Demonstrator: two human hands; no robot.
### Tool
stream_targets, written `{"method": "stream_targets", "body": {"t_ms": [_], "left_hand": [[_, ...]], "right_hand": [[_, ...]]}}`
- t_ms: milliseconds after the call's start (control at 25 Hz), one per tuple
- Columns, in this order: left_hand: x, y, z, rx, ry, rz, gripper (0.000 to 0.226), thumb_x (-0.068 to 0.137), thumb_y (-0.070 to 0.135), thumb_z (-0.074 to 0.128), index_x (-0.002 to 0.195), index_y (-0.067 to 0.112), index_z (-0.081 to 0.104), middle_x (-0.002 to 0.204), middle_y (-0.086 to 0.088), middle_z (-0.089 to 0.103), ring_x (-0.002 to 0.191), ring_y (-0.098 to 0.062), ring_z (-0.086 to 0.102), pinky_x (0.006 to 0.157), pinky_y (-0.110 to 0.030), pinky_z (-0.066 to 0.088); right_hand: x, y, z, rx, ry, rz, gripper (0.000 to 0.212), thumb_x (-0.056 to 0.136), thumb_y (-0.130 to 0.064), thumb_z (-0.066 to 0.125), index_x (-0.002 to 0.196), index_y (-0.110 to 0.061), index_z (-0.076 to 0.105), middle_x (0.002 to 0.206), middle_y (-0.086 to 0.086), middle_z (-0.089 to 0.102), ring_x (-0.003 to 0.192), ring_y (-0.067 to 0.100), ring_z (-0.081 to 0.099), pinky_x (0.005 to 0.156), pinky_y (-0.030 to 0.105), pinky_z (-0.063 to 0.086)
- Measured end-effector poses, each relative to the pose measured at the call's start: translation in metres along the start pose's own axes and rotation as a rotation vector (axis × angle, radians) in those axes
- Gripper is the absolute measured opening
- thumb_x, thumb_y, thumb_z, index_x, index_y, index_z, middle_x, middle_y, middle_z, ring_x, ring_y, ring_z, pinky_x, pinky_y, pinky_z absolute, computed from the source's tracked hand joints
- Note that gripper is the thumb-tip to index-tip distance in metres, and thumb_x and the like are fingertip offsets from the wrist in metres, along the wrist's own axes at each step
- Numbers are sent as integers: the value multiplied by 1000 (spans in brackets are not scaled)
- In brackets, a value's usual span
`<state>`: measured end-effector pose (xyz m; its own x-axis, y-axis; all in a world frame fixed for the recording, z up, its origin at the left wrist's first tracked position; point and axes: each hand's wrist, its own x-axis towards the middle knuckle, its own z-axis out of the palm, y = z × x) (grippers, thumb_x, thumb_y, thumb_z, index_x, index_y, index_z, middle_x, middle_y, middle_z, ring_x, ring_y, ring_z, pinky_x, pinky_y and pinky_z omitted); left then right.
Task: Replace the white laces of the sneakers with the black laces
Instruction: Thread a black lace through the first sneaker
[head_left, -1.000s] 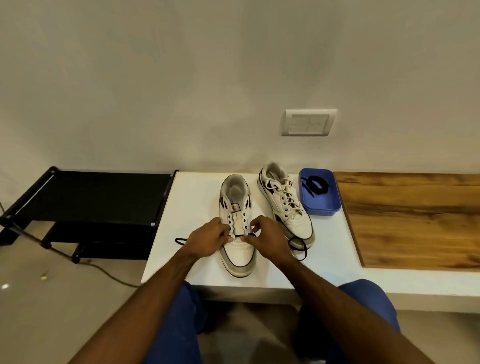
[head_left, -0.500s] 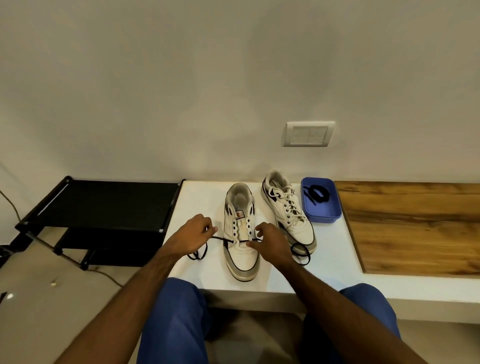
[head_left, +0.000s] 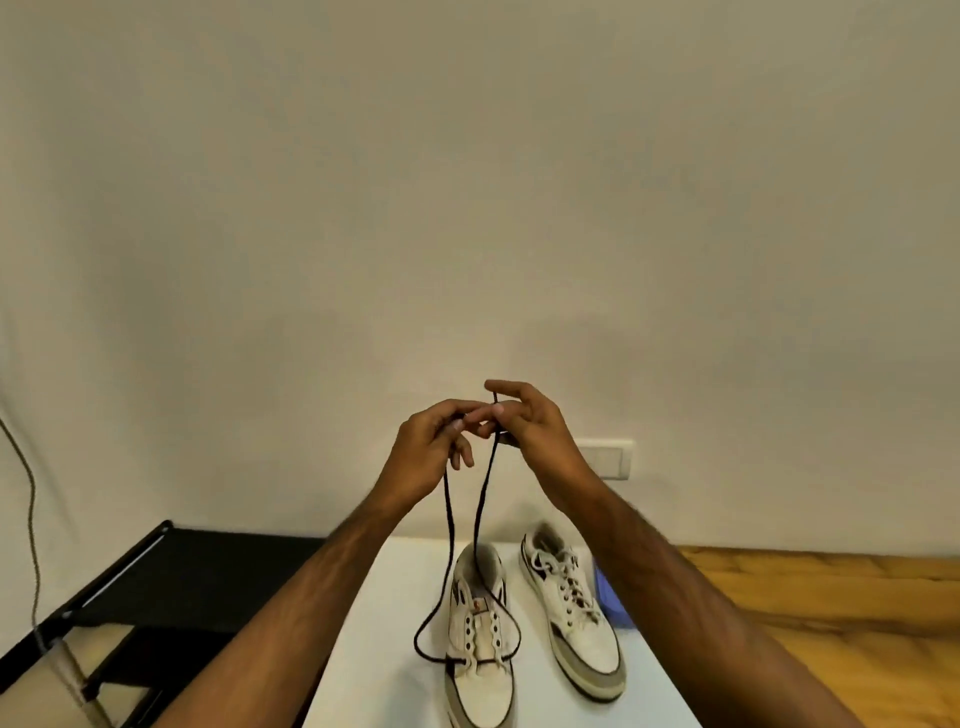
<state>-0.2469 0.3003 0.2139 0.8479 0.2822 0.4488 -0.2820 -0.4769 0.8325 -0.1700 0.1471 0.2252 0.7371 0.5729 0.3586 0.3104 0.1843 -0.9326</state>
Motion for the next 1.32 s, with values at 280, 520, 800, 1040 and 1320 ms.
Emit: {"method": "stream_targets", "body": {"t_ms": [280, 520, 800, 1040, 1320], "left_hand": [[12, 85, -12, -298, 350, 57, 9, 95, 10, 67, 100, 7, 74, 87, -3, 78, 59, -25, 64, 56, -34, 52], [17, 117, -14, -345, 365, 104, 22, 95, 5, 65, 113, 11, 76, 89, -11, 72, 73, -12, 68, 66, -25, 58], [17, 126, -10, -227, 333, 111, 12, 96, 17, 68, 100, 13, 78, 73, -5, 71, 63, -17, 66, 58, -32, 55], [22, 99, -4, -97, 359, 108, 10, 92, 26, 73, 95, 18, 79, 71, 7, 70, 58, -6, 57, 53, -19, 44], [-21, -77, -6, 1048, -148, -10, 19, 98, 36, 61, 105, 29, 77, 95, 7, 62, 91, -17, 63, 66, -28, 41]], "right_hand": [[6, -92, -1, 40, 44, -89, 16, 99, -14, 63, 109, -6, 73, 100, 9, 77, 90, 26, 73, 84, 35, 61], [0, -109, 4, -31, 86, -110, 14, 92, -13, 72, 105, -10, 78, 95, 1, 78, 89, 21, 74, 86, 30, 60], [2, -110, -8, 35, 151, -127, 16, 88, -9, 75, 104, -7, 77, 96, 8, 78, 94, 23, 74, 93, 38, 59], [5, -94, -14, 102, 137, -87, 20, 89, -8, 73, 108, -2, 74, 98, 12, 76, 86, 23, 74, 86, 34, 59], [-6, 41, -64, -447, -85, 275, 11, 92, -15, 71, 101, -11, 76, 82, -7, 72, 62, 4, 59, 56, 19, 46]]}}
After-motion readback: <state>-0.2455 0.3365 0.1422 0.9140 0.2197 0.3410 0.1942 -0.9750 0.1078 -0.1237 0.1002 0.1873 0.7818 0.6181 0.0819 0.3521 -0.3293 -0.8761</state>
